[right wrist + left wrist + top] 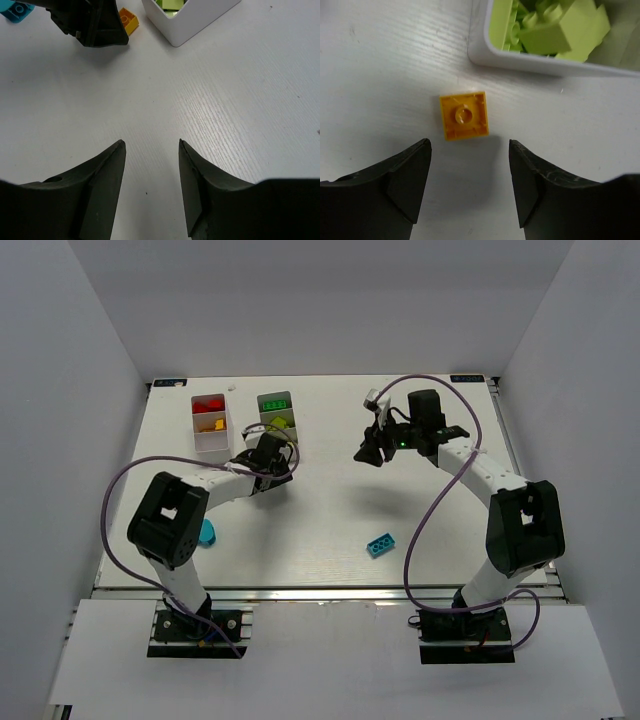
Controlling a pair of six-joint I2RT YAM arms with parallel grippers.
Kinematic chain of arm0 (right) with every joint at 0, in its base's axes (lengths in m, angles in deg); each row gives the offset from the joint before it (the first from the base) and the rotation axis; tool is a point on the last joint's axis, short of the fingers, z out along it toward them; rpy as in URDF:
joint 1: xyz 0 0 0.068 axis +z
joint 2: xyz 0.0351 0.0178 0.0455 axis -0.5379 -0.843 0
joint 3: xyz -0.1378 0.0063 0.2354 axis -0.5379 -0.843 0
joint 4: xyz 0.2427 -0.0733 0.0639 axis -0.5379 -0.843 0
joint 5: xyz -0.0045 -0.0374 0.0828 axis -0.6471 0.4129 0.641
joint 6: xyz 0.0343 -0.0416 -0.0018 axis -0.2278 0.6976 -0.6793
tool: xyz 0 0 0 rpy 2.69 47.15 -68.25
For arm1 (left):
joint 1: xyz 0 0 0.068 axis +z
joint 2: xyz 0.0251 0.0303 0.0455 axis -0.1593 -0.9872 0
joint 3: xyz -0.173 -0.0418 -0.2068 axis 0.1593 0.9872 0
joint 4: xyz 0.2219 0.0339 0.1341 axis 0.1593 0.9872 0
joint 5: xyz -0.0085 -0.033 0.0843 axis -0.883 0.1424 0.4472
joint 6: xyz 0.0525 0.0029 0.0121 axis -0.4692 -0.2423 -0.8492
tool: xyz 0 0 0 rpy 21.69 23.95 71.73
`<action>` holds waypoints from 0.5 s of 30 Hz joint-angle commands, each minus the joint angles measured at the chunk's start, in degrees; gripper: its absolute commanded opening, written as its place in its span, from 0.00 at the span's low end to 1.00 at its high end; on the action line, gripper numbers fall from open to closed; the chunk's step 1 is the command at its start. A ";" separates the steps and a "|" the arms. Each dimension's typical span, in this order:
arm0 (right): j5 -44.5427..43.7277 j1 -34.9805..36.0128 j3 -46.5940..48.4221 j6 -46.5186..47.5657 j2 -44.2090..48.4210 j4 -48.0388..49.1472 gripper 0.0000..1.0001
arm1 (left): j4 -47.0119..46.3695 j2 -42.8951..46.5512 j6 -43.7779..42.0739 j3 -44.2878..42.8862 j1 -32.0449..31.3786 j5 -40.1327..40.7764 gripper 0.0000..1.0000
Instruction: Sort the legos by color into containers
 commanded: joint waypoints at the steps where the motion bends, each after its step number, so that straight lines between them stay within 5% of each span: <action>1: 1.00 -0.37 0.60 -0.82 1.73 1.94 0.52 | -1.53 -0.23 -2.25 -4.18 -0.16 5.08 0.73; 15: 1.53 -1.25 1.04 -1.70 1.47 2.55 0.52 | 1.46 -7.18 -4.28 -10.86 -0.16 7.46 0.66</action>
